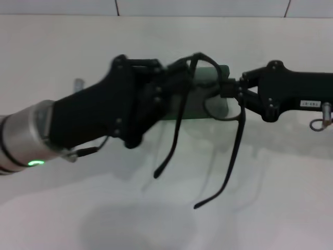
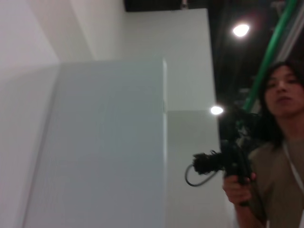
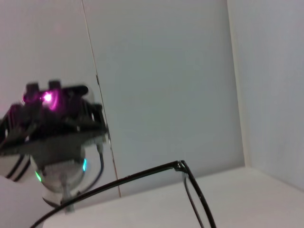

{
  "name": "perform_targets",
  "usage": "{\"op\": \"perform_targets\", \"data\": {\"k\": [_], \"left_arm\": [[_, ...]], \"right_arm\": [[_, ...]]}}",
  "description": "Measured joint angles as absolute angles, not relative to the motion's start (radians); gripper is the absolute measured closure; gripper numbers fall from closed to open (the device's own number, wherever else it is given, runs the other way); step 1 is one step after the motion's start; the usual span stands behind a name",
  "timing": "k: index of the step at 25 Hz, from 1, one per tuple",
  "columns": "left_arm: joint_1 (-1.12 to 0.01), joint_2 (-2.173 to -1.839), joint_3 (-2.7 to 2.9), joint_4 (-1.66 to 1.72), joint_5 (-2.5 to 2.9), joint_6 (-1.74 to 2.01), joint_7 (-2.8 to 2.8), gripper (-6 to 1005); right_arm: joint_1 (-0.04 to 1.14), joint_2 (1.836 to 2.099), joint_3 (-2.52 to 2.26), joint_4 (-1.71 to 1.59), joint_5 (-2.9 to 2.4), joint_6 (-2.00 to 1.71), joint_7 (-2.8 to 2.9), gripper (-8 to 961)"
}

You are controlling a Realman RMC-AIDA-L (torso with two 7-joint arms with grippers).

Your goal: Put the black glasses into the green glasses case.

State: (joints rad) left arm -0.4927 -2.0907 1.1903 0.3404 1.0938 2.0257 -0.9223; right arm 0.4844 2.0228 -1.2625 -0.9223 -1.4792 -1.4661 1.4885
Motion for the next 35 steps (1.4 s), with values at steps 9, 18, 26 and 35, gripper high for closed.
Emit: {"op": "perform_targets", "data": {"k": [9,18,26,35], "left_arm": [[-0.545,-2.093,1.203,0.274,1.106,1.976,-0.916,931],[-0.528,-2.099,1.204,0.265,1.104,1.948,-0.908,945],[-0.532,-2.102,1.204,0.234,1.097,1.925,-0.898,945],[-0.530,-2.102,1.232,0.231,1.091,1.959,-0.892,944]], "right_arm": [[0.546,2.023,-1.269,-0.867,-1.358,-1.493,1.424,923],[0.561,2.026,-1.308,-0.853,-1.319,-1.545,1.420,923],[0.559,2.026,-1.330,-0.828,-1.299,-1.574,1.420,923],[0.541,2.025,-1.298,-0.803,-1.272,-1.570,1.390,923]]}}
